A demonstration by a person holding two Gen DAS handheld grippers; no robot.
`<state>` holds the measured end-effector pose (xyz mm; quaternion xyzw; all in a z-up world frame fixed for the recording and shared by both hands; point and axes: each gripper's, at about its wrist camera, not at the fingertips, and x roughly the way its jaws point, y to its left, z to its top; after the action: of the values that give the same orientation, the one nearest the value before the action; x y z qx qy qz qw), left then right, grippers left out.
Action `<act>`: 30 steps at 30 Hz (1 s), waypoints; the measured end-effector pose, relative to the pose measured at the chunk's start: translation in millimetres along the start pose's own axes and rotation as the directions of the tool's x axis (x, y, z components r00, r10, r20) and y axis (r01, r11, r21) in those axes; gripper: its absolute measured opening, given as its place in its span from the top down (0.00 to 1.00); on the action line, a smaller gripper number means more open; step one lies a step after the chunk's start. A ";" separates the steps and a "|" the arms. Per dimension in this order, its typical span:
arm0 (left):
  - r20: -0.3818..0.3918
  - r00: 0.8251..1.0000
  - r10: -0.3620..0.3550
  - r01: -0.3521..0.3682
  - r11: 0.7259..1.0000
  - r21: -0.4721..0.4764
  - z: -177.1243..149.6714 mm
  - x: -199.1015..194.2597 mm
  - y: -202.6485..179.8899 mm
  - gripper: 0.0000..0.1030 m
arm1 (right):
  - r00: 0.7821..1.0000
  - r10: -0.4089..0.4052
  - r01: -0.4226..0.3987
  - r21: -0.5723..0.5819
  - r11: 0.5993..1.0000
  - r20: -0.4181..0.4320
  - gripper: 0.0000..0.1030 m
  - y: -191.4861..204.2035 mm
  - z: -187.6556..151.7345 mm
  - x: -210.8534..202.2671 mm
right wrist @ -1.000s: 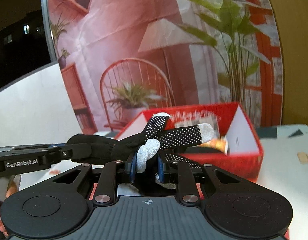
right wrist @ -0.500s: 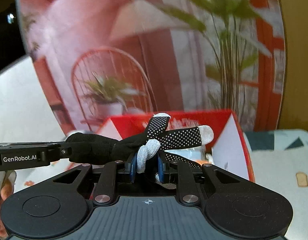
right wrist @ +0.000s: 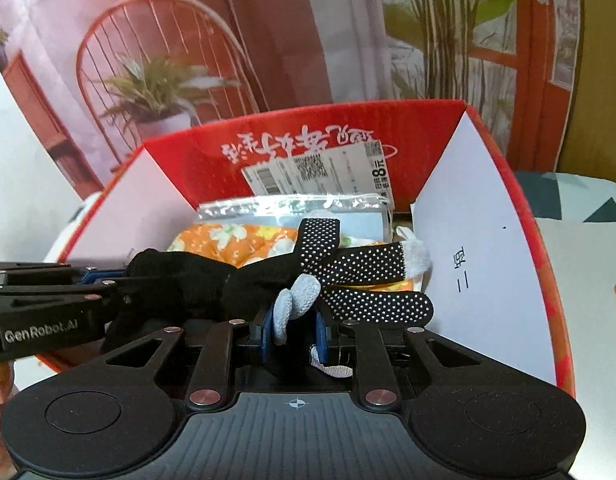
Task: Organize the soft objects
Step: 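Lower the glove into the box and open both grippers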
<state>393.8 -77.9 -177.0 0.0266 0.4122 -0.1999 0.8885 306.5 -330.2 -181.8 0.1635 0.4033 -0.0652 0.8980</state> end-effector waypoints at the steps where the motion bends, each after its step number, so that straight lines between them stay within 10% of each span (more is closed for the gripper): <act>1: -0.003 1.000 0.004 -0.004 1.000 0.007 -0.7 1.0 -0.4 0.83 | 1.000 -0.003 0.003 0.000 1.000 -0.006 0.81 0.4 1.6 0.6; 17: 0.085 0.996 0.025 -0.031 0.997 0.073 -6.6 -33.4 -15.8 0.73 | 0.999 -0.047 0.047 0.031 0.998 -0.007 0.77 1.4 -5.6 -4.7; 30: 0.203 0.977 0.064 -0.077 0.995 0.057 -29.1 -95.5 -21.0 0.48 | 0.971 -0.022 0.023 -0.003 1.000 0.237 0.25 13.5 -36.2 -77.6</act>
<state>309.4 -59.2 -122.7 0.0498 0.3124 -0.1832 0.9308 232.7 -306.1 -143.1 0.1472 0.2953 -0.0932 0.9394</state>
